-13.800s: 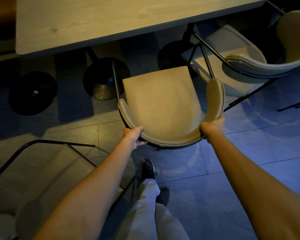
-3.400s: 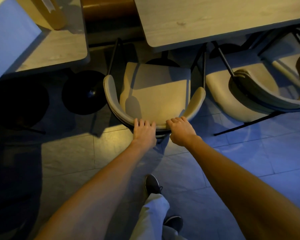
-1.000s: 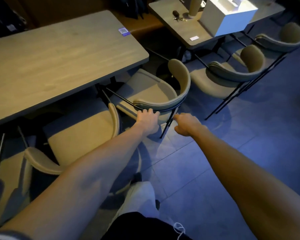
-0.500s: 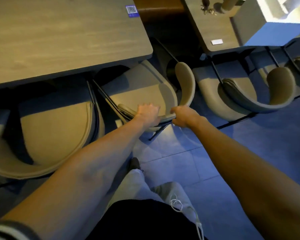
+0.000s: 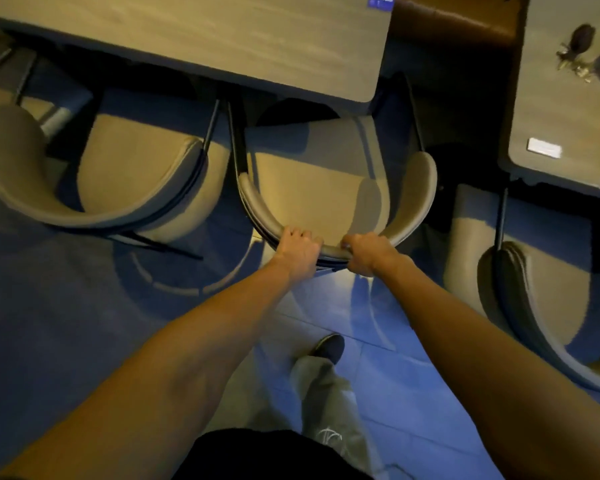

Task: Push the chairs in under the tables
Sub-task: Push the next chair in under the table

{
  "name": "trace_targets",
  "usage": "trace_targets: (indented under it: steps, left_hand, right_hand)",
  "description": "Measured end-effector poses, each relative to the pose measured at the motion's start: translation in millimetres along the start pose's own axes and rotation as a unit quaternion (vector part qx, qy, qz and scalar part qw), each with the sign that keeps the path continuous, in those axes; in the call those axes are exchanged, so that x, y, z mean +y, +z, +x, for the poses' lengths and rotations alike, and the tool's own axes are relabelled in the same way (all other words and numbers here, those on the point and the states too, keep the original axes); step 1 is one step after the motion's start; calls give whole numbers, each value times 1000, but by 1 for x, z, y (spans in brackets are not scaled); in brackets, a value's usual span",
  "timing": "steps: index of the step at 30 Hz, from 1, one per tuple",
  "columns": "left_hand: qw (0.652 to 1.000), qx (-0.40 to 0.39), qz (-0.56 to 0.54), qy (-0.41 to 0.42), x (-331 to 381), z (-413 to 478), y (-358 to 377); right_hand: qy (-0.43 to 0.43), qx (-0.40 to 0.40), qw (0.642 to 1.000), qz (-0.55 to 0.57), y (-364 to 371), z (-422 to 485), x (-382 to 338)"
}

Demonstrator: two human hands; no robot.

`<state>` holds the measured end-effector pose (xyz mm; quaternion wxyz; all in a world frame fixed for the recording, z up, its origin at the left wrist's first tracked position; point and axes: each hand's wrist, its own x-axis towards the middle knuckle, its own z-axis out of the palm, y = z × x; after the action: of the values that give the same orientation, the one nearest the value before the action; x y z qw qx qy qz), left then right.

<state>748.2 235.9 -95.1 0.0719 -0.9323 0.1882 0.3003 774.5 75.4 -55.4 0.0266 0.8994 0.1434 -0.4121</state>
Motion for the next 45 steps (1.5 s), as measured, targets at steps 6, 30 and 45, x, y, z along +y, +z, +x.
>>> trace_targets:
  steps: [6,30,45]
  left_hand:
    - [997,-29,-48,-44,30,26,1]
    - [996,-14,-58,-70,34,3,17]
    - [999,-14,-11,-30,33,-51,52]
  right_hand:
    - [-51,37,994,-89,21,20,51]
    - [-33,69,979,-190,45,13,29]
    - [30,98,981,-164,102,-29,-26]
